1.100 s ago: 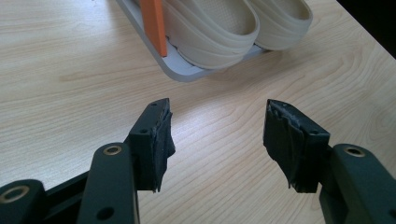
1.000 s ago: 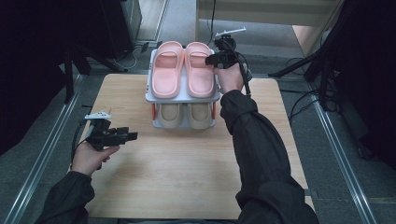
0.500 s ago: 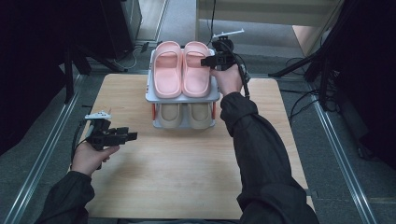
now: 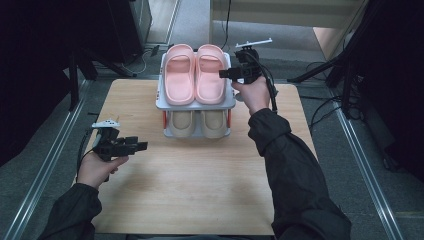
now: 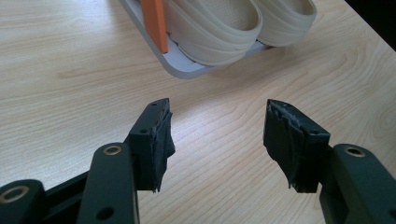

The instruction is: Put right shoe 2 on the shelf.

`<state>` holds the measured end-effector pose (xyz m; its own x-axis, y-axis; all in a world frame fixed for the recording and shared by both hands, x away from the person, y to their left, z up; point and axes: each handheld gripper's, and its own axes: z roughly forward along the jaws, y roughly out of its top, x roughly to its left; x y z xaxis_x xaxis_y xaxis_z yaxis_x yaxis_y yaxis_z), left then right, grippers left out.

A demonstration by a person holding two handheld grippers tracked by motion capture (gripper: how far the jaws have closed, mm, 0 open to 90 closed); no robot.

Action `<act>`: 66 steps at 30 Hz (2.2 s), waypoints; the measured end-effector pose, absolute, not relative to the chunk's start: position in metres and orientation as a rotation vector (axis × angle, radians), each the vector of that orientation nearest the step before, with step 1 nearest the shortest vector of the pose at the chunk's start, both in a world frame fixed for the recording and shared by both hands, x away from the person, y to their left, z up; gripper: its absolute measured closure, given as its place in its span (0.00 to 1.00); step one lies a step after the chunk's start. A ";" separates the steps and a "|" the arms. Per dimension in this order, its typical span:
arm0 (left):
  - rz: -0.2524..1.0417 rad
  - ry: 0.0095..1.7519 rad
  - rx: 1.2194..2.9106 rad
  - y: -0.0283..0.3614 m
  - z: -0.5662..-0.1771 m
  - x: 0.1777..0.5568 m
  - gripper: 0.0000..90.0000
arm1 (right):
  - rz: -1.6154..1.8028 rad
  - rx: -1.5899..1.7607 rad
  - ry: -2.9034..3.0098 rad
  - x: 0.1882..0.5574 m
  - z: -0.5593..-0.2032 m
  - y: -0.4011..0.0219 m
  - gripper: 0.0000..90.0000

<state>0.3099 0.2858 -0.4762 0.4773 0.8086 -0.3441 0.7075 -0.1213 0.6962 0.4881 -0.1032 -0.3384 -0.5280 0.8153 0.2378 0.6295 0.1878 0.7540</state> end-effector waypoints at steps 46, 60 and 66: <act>0.110 1.229 1.925 0.259 -0.483 0.342 0.46 | 1.415 1.145 2.370 0.340 -0.425 -0.171 0.59; 0.063 1.194 1.922 0.248 -0.484 0.340 0.46 | 1.441 1.171 2.331 0.328 -0.455 -0.190 0.55; 0.064 1.183 1.946 0.244 -0.485 0.339 0.46 | 1.417 1.222 2.344 0.331 -0.473 -0.194 0.55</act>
<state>0.3395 0.2445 -0.4853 0.5538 0.7532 -0.3549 0.7105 -0.2053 0.6731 0.3309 -0.1944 -0.4734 -0.6599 0.7004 0.2721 0.5664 0.2257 0.7926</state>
